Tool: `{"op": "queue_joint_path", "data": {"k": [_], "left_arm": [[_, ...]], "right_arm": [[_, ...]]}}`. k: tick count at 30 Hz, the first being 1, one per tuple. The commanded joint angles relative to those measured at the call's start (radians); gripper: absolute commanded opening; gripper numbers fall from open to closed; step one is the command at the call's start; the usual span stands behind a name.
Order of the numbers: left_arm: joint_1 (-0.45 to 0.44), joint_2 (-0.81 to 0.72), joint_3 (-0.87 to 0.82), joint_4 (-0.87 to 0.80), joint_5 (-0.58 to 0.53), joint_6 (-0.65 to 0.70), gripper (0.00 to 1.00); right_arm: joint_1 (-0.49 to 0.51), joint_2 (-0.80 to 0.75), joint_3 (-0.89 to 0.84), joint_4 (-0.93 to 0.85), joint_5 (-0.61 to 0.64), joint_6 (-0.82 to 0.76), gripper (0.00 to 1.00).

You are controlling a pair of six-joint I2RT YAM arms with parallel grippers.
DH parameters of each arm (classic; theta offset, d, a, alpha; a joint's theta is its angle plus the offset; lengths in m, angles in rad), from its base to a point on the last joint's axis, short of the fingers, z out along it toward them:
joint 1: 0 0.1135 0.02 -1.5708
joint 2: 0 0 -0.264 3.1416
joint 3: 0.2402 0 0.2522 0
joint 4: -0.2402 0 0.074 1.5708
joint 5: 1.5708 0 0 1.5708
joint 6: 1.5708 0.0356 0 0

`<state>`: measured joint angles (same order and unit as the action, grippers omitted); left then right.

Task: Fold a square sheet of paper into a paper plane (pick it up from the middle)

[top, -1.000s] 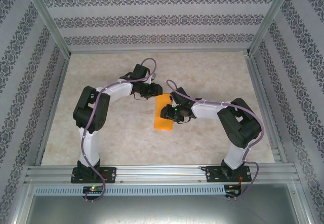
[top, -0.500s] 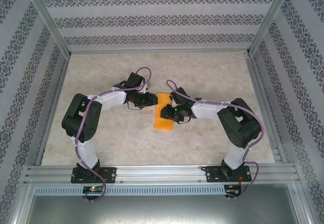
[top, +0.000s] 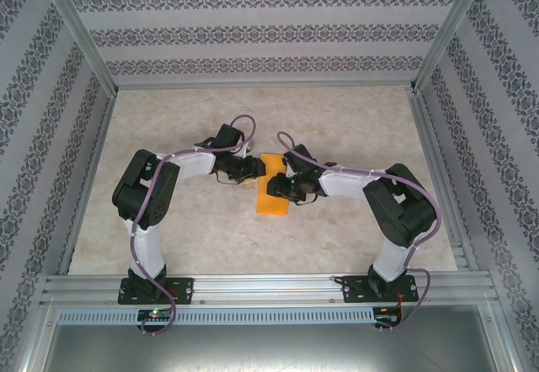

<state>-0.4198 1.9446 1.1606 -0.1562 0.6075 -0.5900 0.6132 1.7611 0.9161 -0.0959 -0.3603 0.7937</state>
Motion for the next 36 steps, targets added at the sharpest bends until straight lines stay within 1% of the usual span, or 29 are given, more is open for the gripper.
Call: {"op": "queue_joint_path", "data": {"k": [1, 4, 9, 20, 23, 26, 36], "left_arm": [[-0.017, 0.016, 0.029, 0.054, 0.039, -0.019, 0.42], [-0.016, 0.022, 0.029, 0.057, 0.04, -0.019, 0.39], [-0.016, 0.033, 0.05, 0.037, 0.04, -0.006, 0.29], [-0.016, 0.051, 0.096, -0.067, -0.023, 0.073, 0.12], [-0.016, 0.064, 0.111, -0.085, -0.03, 0.09, 0.11], [-0.017, 0.075, 0.124, -0.109, -0.047, 0.108, 0.07], [-0.016, 0.094, 0.13, -0.116, -0.057, 0.123, 0.08]], "right_arm": [[0.005, -0.029, -0.008, 0.003, 0.005, -0.001, 0.41], [0.003, -0.031, -0.011, 0.002, 0.006, -0.002, 0.41], [0.0, -0.034, -0.013, 0.0, 0.004, -0.004, 0.41], [-0.004, -0.047, -0.004, -0.031, 0.015, -0.024, 0.41], [-0.006, -0.058, -0.001, -0.037, 0.017, -0.025, 0.42], [-0.008, -0.068, 0.001, -0.041, 0.017, -0.026, 0.42], [-0.013, -0.081, 0.025, -0.079, 0.028, -0.043, 0.43]]}}
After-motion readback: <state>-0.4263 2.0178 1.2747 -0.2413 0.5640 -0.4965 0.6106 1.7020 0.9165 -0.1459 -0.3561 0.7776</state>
